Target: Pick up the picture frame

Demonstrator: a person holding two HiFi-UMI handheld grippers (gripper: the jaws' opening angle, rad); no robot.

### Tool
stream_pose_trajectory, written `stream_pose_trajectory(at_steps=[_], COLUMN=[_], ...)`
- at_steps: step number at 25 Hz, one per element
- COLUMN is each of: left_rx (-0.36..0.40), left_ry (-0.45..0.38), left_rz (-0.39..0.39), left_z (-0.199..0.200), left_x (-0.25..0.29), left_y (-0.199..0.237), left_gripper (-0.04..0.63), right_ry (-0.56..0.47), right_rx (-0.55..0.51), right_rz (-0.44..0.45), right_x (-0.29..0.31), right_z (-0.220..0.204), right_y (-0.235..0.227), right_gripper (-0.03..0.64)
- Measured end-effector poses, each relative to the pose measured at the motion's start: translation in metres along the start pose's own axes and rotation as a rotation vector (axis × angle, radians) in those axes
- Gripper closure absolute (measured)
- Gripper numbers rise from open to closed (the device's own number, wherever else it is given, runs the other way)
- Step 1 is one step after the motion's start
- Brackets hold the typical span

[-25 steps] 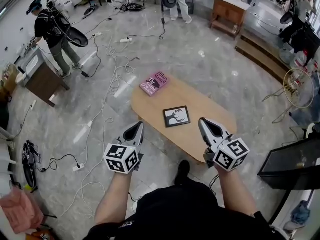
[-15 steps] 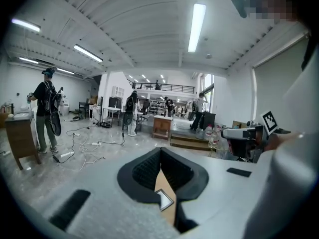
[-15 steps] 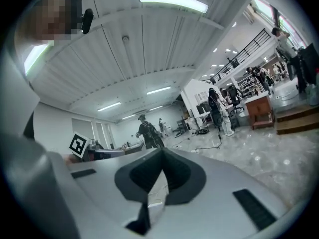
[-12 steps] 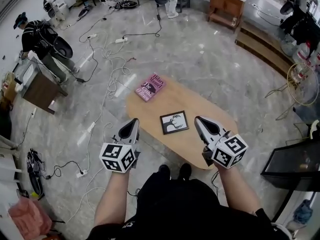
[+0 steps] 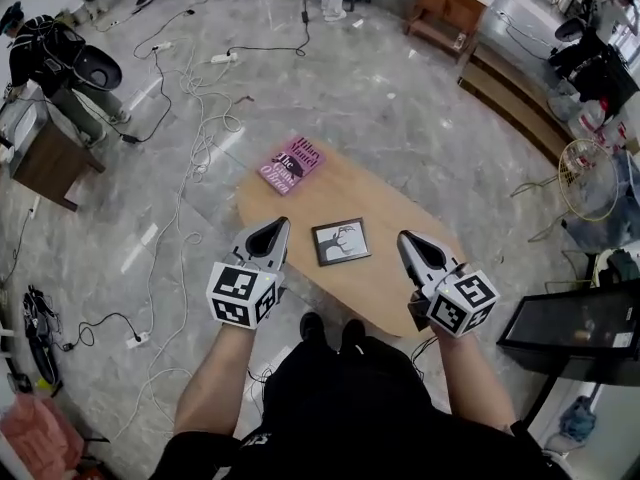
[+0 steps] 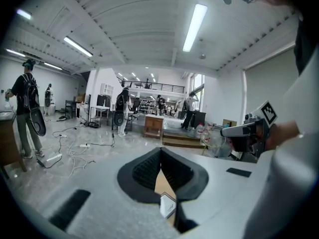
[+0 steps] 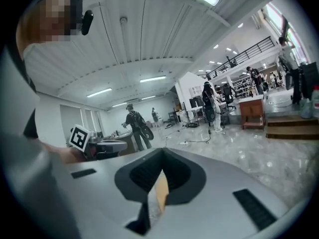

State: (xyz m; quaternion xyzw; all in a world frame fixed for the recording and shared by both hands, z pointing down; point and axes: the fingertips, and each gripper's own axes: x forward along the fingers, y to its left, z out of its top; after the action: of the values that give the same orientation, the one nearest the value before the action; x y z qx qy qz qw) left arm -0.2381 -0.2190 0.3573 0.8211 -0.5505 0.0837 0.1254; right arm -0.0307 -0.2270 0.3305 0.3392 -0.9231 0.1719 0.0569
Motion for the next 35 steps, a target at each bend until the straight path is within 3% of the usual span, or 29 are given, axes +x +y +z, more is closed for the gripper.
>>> stream_pose_trajectory(at_steps=[4,14,21,28,35], left_rx=[0.007,-0.027,-0.009,0.04,0.034], left_ry=[0.029,0.141,0.218,0.316,0.424], left_rz=[-0.036,-0.142,-0.189,-0.268,-0.341], left_z=[-0.01,-0.045,-0.084,-0.122,-0.191], left_x=[0.019,0.071,0.109,0.144,0.17], left_y=[0.011,-0.007,-0.013,-0.017,-0.023], left_gripper=[0.584,0.388,0.325,0.288,0.284], right_ry=[0.043,0.083,0.131,0.184,0.271], right_rx=[0.005,0.076,0.122,0.185,0.195], right_rz=[-0.006,-0.028,-0.025,-0.051,-0.046], right_x=[0.018,0.033,0.052,0.056,0.065], right_z=[-0.012,-0.034,-0.069,-0.116,-0.176], right_y=[0.003,-0.046,-0.072,-0.093,-0.109], right_gripper=[0.611,0.611,0.611,0.611,0.611])
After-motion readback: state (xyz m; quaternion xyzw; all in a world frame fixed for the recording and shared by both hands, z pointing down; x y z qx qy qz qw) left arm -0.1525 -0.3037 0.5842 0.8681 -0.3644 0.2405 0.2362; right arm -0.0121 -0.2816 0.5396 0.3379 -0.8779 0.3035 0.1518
